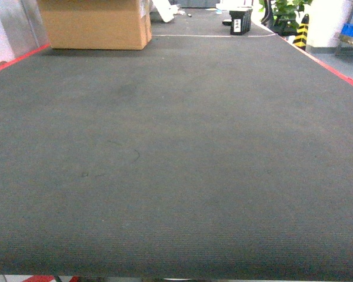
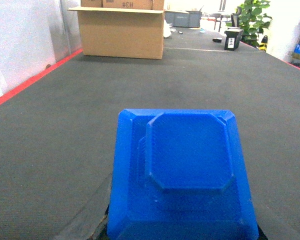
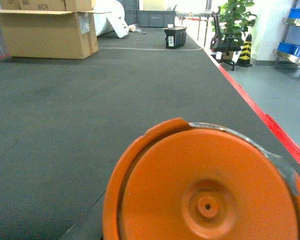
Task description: Sort blue parts and orange caps into right shelf containers
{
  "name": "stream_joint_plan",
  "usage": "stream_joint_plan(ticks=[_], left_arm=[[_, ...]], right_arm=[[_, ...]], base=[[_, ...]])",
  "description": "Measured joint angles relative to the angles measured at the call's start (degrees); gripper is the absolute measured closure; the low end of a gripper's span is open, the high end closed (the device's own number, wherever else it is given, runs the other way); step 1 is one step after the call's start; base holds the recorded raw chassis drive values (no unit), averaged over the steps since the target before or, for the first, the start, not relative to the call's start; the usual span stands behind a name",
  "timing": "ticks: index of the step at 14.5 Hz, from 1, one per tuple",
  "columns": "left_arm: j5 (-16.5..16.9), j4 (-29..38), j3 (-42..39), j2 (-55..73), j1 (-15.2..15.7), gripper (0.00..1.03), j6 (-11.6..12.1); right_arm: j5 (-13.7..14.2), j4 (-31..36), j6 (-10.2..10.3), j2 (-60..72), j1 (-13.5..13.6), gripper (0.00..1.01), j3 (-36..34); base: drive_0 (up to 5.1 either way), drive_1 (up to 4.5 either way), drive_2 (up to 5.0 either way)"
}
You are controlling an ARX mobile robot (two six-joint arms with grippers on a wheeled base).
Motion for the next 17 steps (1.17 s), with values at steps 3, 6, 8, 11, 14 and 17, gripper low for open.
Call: stream_joint_plan(ticks=[3, 6, 8, 11, 14, 17], left_arm=[[0.0, 0.0, 0.0, 0.0, 0.0, 0.61, 0.0], [-0.02, 0.02, 0.0, 0.0, 0.0, 0.61, 0.0], [-0.02, 0.02, 0.0, 0.0, 0.0, 0.61, 0.0], [0.0, 0.0, 0.0, 0.0, 0.0, 0.61, 0.0], [0.0, 0.0, 0.0, 0.0, 0.0, 0.61, 0.0], [0.0, 0.02, 0.0, 0.0, 0.0, 0.61, 0.0]], right_arm=[[0.0, 0.0, 0.0, 0.0, 0.0, 0.55, 0.0], [-0.02, 0.0, 0.0, 0.0, 0.0, 0.55, 0.0], [0.0, 0.0, 0.0, 0.0, 0.0, 0.55, -0.02], [0.0, 0.0, 0.0, 0.0, 0.0, 0.55, -0.02], [-0.02, 0.0, -0.02, 0.0, 0.0, 0.55, 0.0], [0.0, 0.0, -0.02, 0.0, 0.0, 0.55, 0.0]], base=[[-0.4, -0.36, -0.4], [-1.8, -1.83, -1.8], [-1.6, -1.57, -1.6], [-1.4, -1.37, -1.4], [-1.5, -1.52, -1.5], [-1.4, -1.4, -1.4]])
